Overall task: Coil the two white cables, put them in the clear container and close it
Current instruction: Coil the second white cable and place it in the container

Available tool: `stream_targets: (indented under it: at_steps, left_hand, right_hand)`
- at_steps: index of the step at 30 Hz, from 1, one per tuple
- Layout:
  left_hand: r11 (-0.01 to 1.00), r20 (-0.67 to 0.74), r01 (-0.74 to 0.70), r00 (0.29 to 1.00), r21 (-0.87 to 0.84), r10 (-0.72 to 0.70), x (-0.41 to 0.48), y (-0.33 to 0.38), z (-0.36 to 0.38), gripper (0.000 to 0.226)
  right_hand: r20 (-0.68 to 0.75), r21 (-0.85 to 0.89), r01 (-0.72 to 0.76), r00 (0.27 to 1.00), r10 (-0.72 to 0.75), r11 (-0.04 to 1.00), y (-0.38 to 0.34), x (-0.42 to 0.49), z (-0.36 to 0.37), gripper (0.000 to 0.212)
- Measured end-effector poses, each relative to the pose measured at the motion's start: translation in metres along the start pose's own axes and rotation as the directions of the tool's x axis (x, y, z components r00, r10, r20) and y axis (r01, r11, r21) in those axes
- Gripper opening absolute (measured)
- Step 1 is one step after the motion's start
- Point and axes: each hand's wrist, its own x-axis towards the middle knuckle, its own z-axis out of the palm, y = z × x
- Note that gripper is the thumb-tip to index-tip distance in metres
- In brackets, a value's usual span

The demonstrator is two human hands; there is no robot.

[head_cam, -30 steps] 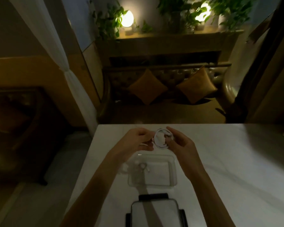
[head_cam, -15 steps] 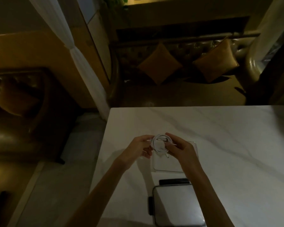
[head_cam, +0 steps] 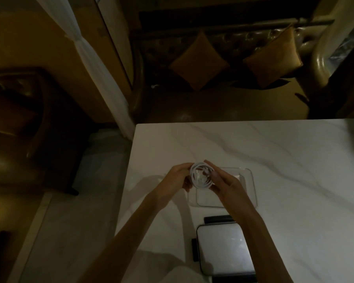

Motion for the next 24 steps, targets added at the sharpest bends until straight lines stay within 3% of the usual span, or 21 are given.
stream_targets:
  at_steps: [2, 6, 8, 14, 17, 19, 22, 24]
  left_hand:
    - [0.999, 0.035, -0.018, 0.999, -0.042, 0.019, -0.003, -0.001, -0.001, 0.036]
    - [0.990, 0.144, 0.001, 0.989, -0.143, 0.020, -0.006, 0.000, 0.002, 0.037]
    - [0.990, 0.171, -0.003, 0.985, -0.142, 0.028, -0.008, 0.000, 0.003, 0.037]
    - [0.993, 0.195, -0.003, 0.980, -0.119, 0.027, -0.016, 0.008, 0.017, 0.026]
    - [0.988, 0.214, 0.036, 0.977, -0.148, -0.003, -0.022, 0.013, 0.025, 0.033]
    - [1.000, 0.205, -0.015, 0.979, 0.007, 0.013, -0.026, 0.019, 0.034, 0.042]
    - [0.930, 0.089, -0.212, 0.977, 0.300, 0.194, -0.027, 0.019, 0.050, 0.033]
    - [0.902, 0.021, -0.238, 0.969, 0.359, 0.248, -0.028, 0.022, 0.055, 0.028]
  right_hand:
    - [-0.001, 0.059, -0.006, 1.000, 0.007, 0.998, 0.002, 0.000, -0.002, 0.040]
    - [0.052, 0.348, -0.104, 0.994, 0.091, 0.932, 0.006, -0.002, -0.011, 0.040]
    - [0.039, 0.359, -0.108, 0.994, 0.100, 0.927, 0.008, -0.006, -0.015, 0.039]
    - [-0.182, 0.151, 0.022, 0.983, 0.006, 0.988, 0.007, -0.023, -0.019, 0.034]
    - [-0.306, 0.029, 0.079, 0.950, -0.066, 0.996, 0.001, -0.030, -0.019, 0.030]
    - [-0.385, -0.118, 0.121, 0.909, -0.157, 0.986, -0.003, -0.034, -0.016, 0.028]
    - [-0.404, -0.302, 0.187, 0.863, -0.303, 0.935, -0.008, -0.041, -0.011, 0.028]
    - [-0.381, -0.373, 0.209, 0.854, -0.354, 0.904, -0.013, -0.043, -0.010, 0.029]
